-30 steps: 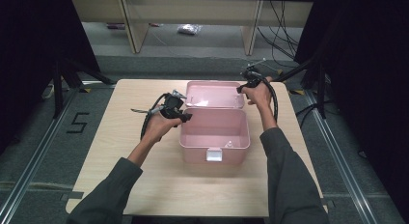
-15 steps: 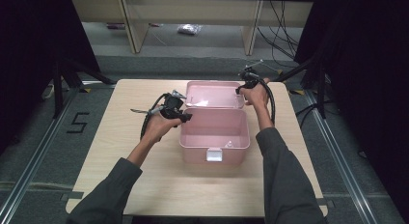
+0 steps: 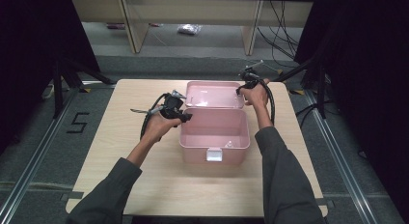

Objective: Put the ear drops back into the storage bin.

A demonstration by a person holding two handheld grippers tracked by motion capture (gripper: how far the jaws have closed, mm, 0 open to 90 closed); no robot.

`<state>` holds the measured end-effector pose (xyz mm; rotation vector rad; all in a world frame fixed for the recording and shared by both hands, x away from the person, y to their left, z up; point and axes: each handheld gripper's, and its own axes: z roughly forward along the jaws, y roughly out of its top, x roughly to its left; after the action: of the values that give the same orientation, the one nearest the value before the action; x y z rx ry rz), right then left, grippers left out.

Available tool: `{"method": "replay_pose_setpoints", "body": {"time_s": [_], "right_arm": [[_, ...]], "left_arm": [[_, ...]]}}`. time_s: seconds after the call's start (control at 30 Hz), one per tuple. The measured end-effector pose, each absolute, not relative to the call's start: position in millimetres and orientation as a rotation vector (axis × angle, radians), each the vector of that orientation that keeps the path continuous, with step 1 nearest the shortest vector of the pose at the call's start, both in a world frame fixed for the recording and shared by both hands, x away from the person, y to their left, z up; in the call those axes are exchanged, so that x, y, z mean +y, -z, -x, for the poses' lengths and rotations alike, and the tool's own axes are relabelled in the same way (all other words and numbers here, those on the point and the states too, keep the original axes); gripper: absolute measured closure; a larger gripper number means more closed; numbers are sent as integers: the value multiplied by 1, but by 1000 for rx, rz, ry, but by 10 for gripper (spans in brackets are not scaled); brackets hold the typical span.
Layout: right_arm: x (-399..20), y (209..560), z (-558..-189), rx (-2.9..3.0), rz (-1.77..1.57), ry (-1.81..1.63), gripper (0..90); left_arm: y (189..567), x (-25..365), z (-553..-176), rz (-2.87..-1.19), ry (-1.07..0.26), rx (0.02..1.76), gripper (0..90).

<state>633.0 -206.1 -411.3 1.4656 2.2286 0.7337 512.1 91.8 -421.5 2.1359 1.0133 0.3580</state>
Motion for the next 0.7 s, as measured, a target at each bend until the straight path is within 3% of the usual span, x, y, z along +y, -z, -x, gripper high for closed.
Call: {"method": "replay_pose_setpoints", "body": {"time_s": [0.47, 0.7], "right_arm": [[-201, 413, -636, 2201, -1509, -739, 680], [-201, 412, -635, 2198, -1474, -730, 760]], "left_arm": [[421, 92, -512, -2151, -351, 1000, 705], [421, 92, -510, -2141, -361, 1005, 701]]}}
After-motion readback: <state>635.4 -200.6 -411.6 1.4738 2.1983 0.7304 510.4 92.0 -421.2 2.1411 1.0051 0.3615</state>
